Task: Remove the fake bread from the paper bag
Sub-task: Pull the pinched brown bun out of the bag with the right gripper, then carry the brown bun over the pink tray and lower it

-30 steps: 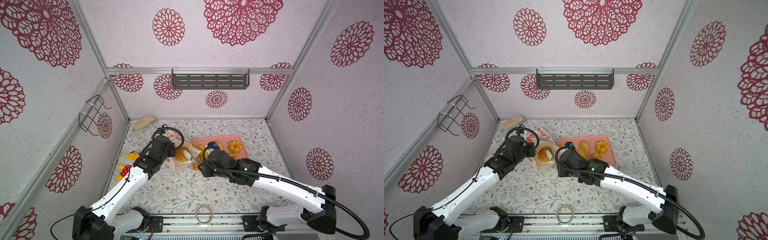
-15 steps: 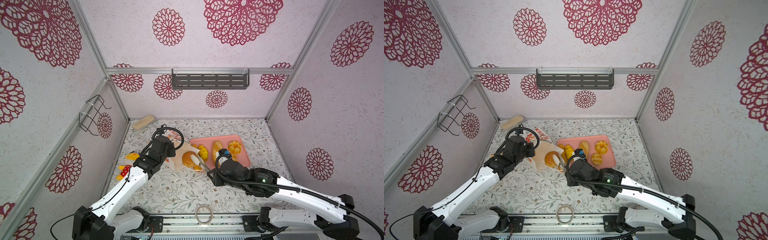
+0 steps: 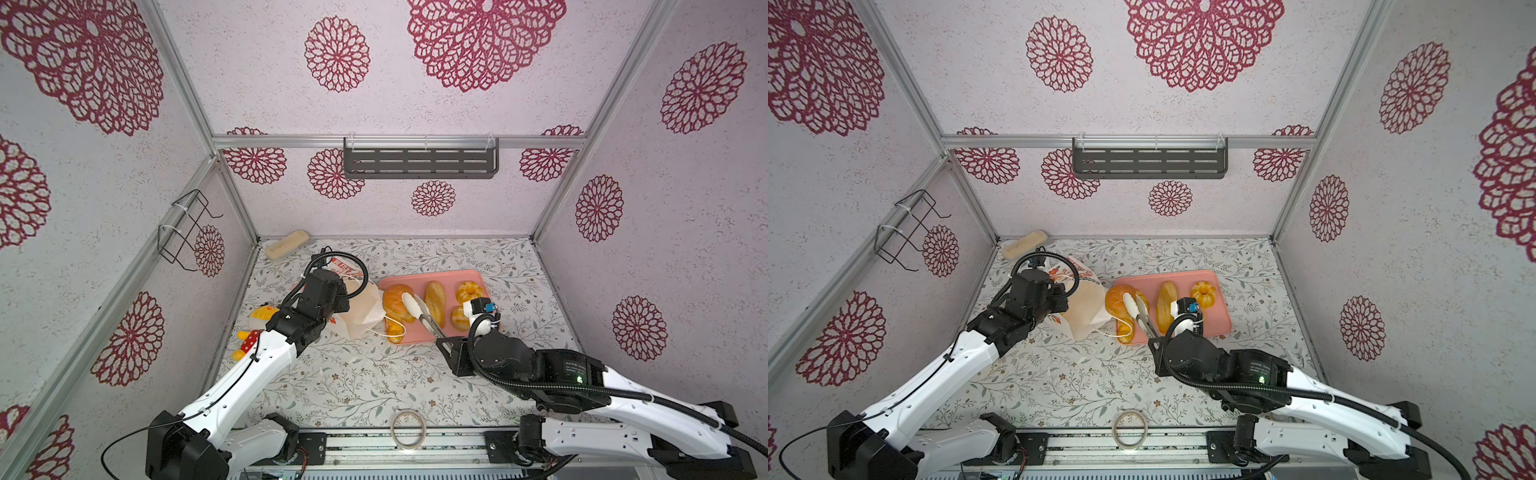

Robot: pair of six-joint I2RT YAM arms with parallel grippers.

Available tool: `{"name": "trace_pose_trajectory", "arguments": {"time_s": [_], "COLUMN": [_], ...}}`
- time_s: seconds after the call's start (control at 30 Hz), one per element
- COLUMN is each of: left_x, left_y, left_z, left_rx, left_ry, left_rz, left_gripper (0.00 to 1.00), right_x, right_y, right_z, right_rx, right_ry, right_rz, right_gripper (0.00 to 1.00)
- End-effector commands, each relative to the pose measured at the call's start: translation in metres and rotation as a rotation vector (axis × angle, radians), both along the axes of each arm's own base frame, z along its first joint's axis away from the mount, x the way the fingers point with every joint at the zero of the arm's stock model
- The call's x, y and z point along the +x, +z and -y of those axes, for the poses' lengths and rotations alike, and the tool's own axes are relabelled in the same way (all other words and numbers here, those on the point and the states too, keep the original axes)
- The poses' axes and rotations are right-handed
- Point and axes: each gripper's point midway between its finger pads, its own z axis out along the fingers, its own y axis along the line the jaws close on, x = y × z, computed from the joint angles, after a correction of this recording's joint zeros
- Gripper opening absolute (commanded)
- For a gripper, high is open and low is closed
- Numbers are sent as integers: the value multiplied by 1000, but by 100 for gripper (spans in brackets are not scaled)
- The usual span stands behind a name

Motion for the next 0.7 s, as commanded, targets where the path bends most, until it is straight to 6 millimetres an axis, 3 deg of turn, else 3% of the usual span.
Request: {"name": "trace_pose_trajectory", "arguments": {"time_s": [0.0,0.23,0.4,0.67], "left_x": [-5,-6,-7,-10], "left_y": [-2,-3,-2,0], "left_z": [-5,-6,-7,-11], "left_rx": [9,6,3,11], "left_ry": [12,14,14,15], "left_rz": [-21,-23,-23,-21], "left_gripper": [0,0,0,0], "right_x": [20,58,100,153], "right_y": [43,43,13,-38], "right_z": [17,24,34,28], "right_rx": [55,-14,-89,-170], "right_ry": [-120,-173,-221,-181], "right_rz": [113,124,89,8], "right_gripper": [0,0,0,0]}}
